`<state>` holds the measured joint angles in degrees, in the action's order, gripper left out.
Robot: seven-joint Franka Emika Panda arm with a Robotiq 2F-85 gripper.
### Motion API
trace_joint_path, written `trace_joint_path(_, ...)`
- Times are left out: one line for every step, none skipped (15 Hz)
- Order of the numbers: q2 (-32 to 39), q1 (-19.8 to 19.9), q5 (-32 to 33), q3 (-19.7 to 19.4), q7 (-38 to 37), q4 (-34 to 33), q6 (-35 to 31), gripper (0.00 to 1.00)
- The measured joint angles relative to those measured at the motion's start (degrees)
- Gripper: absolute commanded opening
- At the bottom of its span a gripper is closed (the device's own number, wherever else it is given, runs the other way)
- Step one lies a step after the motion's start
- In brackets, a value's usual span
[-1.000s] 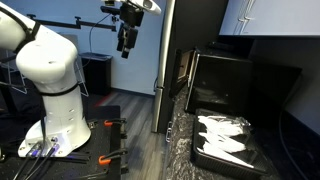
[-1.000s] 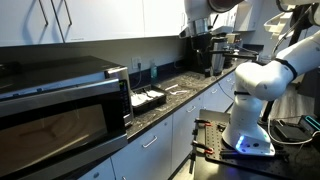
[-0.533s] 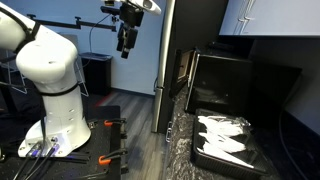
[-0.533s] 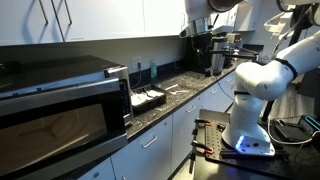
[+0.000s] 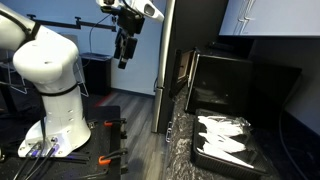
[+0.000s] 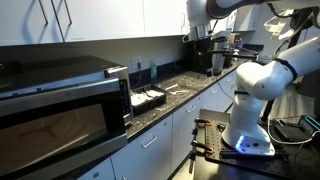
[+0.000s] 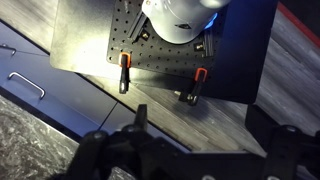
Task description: Pick up the folk and put it in the black object
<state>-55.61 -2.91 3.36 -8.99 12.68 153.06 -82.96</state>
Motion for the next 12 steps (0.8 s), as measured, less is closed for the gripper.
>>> trace_joint_path(-0.3, 1.1, 0.9, -1.3, 0.2, 0.5, -0.4, 1.0)
trace_joint_path(-0.4, 2.3, 2.0, -2.6, 0.2, 1.1, -1.1, 1.0)
trace_joint_path(-0.4, 3.5, 3.4, -3.7, 0.3, 1.7, -1.9, 1.0)
trace_joint_path(-0.4, 5.0, 5.5, -4.3, 0.1, 2.3, -3.4, 1.0)
trace_joint_path(-0.4, 6.8, 7.8, -4.7, -0.7, 3.1, -5.2, 1.0)
trace_joint_path(-0.3, 8.7, 10.1, -5.0, -1.4, 3.9, -7.2, 1.0)
trace_joint_path(-0.2, 10.5, 12.1, -5.3, -2.4, 4.7, -9.2, 1.0)
trace_joint_path(-0.1, 12.3, 13.2, -5.4, -3.9, 5.4, -11.2, 1.0)
trace_joint_path(0.1, 13.8, 13.8, -5.5, -5.7, 6.0, -13.1, 1.0)
trace_joint_path(0.4, 14.9, 14.0, -5.5, -6.7, 6.4, -14.2, 1.0)
trace_joint_path(0.7, 15.4, 14.0, -5.5, -7.4, 6.5, -14.7, 1.0)
trace_joint_path(0.8, 15.5, 14.0, -5.5, -7.6, 6.5, -14.8, 1.0)
